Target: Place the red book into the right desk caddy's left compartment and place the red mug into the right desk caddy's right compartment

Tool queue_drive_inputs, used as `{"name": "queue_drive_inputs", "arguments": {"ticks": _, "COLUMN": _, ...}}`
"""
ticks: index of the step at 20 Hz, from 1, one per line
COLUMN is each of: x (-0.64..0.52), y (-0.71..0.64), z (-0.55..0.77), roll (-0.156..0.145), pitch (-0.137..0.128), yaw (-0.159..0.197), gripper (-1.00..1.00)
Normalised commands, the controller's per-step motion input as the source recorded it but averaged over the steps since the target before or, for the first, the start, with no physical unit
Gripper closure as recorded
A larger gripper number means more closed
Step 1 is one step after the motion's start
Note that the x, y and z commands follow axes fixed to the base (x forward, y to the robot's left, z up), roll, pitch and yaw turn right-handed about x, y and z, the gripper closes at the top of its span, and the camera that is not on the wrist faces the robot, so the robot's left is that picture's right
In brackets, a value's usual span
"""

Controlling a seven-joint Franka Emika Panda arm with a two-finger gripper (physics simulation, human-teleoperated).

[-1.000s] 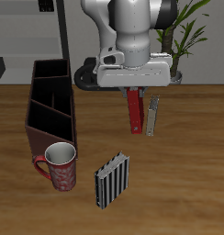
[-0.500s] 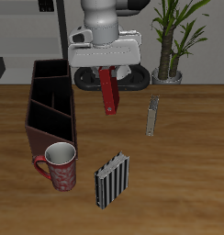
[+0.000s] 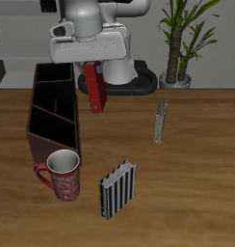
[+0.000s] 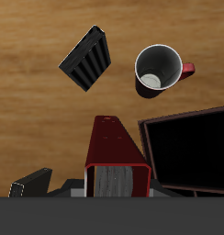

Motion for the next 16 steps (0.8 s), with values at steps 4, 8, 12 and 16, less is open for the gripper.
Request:
{"name": "queue_drive_inputs", "arguments": {"ticks": 4, "x": 0.01, "y": -0.41, "z": 0.04, "roll": -0.006, "pitch": 0.024, "yaw": 0.0, "gripper": 1.0}}
{"name": "queue_drive_inputs", "arguments": {"ticks": 8, "x": -0.03, "y": -0.28, "z": 0.01, "roll": -0.038, "pitch": 0.001, "yaw": -0.011, "gripper": 1.0}}
{"name": "queue_drive_inputs", "arguments": {"ticks": 12, "x": -0.03, "y": -0.31, "z": 0.0, "roll": -0.037, "pitch": 0.003, "yaw": -0.027, "gripper": 1.0}}
{"name": "queue_drive_inputs", "arguments": {"ticks": 16, "x": 0.02, "y": -0.3, "z": 0.03, "roll": -0.045, "pitch": 0.001, "yaw": -0.022, "gripper": 1.0}}
